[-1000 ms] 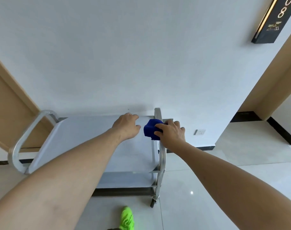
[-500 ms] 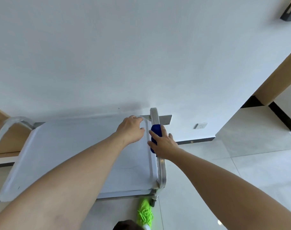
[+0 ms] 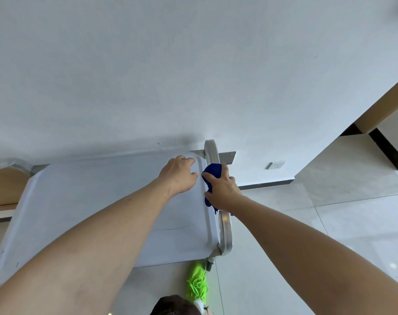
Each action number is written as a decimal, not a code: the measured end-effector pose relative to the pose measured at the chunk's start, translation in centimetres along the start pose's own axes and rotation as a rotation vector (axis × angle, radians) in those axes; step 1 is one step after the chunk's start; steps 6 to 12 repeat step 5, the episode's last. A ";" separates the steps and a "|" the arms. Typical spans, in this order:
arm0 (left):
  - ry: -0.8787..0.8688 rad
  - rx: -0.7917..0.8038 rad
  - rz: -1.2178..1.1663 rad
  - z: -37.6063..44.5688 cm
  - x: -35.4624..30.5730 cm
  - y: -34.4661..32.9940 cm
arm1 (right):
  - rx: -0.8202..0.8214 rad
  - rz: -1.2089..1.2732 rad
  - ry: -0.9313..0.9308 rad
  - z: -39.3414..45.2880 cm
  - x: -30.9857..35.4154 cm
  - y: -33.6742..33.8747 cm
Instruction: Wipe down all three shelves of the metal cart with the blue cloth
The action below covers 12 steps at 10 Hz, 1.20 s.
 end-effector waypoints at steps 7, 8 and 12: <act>-0.033 -0.124 0.037 -4.9 -0.4 4.5 | -0.013 -0.123 -0.007 -0.6 1.6 2.9; -0.033 -0.124 0.037 -4.9 -0.4 4.5 | -0.013 -0.123 -0.007 -0.6 1.6 2.9; -0.033 -0.124 0.037 -4.9 -0.4 4.5 | -0.013 -0.123 -0.007 -0.6 1.6 2.9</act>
Point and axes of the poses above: each hand's wrist, its own z-axis towards the middle knuckle, its own y-axis out of the back of the hand, x = y × z, the point moved 5 cm from there along z, towards the middle knuckle, and after that the axes turned 2 degrees about -y, right-handed, at the moved point
